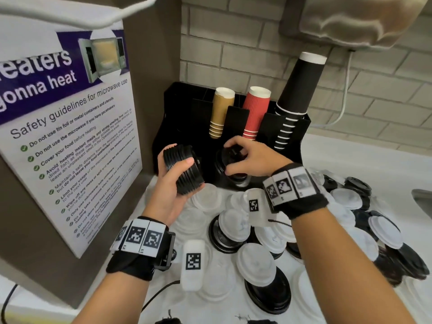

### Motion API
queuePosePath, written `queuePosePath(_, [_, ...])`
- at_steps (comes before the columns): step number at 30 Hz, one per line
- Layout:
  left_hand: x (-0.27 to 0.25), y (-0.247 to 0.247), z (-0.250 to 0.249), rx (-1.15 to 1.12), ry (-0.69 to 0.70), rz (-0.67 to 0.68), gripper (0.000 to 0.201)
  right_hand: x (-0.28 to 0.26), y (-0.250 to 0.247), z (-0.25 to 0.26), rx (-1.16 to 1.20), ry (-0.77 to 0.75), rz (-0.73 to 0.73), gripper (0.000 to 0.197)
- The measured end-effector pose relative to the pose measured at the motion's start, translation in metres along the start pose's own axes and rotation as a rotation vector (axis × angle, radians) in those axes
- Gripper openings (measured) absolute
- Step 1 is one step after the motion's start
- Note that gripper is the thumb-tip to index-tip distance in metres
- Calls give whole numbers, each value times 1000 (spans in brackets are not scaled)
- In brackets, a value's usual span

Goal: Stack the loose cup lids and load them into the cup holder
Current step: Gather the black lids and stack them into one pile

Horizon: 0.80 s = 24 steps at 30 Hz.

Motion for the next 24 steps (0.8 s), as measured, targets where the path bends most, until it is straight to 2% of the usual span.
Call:
queuePosePath(3, [-5,10,6,17,-26,53,83,-18,8,-5,449,-76,-2,50])
queuePosePath(5, [-9,15,8,36,-31,103,88,-30,18,-5,576,-143,4,51])
queuePosePath(8, [-15,18,10,51,-38,164,76,-42,26,-7,708,-231,27,57])
queuePosePath(14, [-23,20,14,59,-20,194,60,-48,34,-7,720,-278,72,65])
queuePosePath(24, [-31,22,22,55,-4,179,58,-56,43,-8,679,-282,48,63])
Point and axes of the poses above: each hand's wrist, its own x-axis towards the middle knuckle, its own y-axis out of the palm, z = x × y, the point moved 4 cm from there along x, towards the middle knuckle, and after that the axes turned 1 degree about y, right-handed, at the moved point
